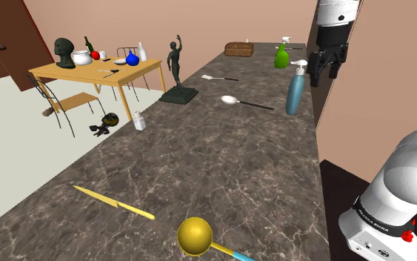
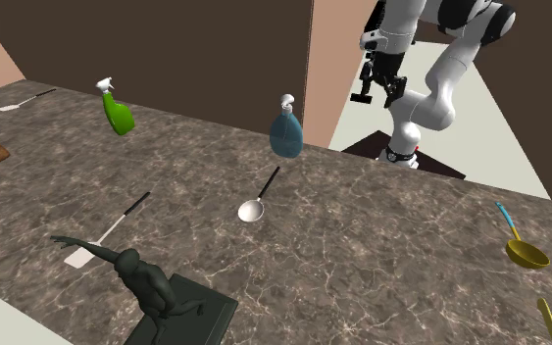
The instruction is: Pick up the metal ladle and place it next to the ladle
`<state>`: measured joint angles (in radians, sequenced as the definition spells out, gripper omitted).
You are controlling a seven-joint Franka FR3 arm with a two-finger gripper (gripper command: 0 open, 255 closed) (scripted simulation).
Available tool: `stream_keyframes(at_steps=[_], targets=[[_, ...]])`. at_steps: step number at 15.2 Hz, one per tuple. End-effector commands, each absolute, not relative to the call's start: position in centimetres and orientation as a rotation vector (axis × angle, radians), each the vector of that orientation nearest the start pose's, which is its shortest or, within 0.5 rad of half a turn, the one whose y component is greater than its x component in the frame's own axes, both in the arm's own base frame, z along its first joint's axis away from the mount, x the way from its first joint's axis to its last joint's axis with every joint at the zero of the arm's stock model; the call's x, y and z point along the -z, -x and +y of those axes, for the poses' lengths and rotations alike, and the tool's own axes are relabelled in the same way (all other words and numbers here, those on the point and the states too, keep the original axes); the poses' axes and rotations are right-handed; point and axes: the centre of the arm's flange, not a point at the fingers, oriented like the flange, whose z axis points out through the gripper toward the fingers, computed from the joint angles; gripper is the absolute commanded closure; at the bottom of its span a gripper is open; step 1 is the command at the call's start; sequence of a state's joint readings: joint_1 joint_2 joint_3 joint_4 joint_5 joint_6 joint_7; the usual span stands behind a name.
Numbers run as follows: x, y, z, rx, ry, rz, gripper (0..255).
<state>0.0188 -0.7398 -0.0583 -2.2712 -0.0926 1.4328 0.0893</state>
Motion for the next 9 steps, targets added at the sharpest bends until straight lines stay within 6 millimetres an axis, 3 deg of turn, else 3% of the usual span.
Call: stream_keyframes(at_steps=[1, 9], targets=[[-60.4, -30.5, -2.9, -0.156, 3.188, 0.191, 0], [-55.3, -38.6, -6.7, -0.153, 3.210, -0.043, 0]])
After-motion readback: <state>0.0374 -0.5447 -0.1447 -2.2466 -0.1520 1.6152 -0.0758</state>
